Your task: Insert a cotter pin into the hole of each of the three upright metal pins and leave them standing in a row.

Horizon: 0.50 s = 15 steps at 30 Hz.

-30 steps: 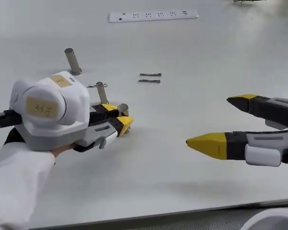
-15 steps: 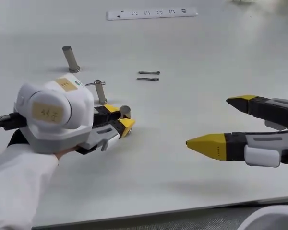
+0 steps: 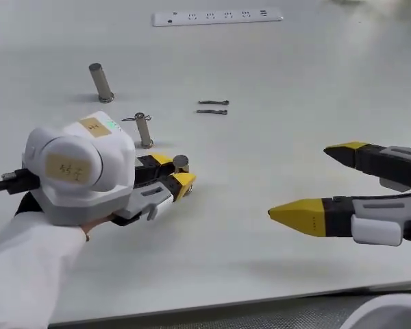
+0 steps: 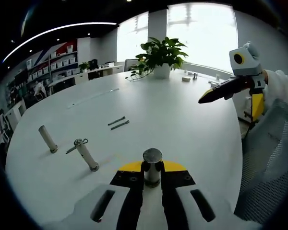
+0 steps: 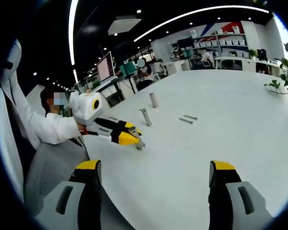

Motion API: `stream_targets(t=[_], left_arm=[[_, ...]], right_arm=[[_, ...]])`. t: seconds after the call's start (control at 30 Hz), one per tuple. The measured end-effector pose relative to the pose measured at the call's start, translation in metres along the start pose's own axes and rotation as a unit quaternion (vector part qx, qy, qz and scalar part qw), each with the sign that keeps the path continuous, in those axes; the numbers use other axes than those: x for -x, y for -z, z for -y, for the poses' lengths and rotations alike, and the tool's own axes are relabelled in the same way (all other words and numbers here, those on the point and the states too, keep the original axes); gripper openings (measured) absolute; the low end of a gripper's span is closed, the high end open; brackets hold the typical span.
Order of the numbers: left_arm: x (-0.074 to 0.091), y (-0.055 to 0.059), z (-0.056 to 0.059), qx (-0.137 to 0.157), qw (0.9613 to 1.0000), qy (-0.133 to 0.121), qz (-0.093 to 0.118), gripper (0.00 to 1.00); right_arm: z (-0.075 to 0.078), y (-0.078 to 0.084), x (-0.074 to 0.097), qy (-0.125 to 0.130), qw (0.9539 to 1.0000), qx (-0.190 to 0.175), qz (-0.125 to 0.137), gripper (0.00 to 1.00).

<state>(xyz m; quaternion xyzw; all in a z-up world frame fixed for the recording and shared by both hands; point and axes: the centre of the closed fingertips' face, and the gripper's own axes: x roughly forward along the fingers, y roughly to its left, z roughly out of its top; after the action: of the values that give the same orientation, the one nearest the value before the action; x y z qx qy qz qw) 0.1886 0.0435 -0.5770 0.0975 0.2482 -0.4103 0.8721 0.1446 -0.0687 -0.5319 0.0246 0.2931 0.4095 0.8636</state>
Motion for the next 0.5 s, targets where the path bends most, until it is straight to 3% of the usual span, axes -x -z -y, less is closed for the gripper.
stream_targets(t=[0.1, 0.37, 0.5], left_arm=[[0.0008, 0.0004, 0.0004, 0.018, 0.9998, -0.004, 0.008, 0.1], [0.0032, -0.0007, 0.0013, 0.023, 0.9997, -0.003, 0.012, 0.11], [0.0089, -0.002, 0.001, 0.028, 0.9995, 0.008, 0.012, 0.24]], right_arm=[[0.0012, -0.0022, -0.0005, 0.0, 1.0, 0.0, 0.005, 0.91], [0.0006, -0.0016, -0.0032, -0.002, 1.0, 0.001, 0.001, 0.91], [-0.0006, -0.0012, -0.0038, -0.003, 1.0, 0.002, -0.001, 0.92]])
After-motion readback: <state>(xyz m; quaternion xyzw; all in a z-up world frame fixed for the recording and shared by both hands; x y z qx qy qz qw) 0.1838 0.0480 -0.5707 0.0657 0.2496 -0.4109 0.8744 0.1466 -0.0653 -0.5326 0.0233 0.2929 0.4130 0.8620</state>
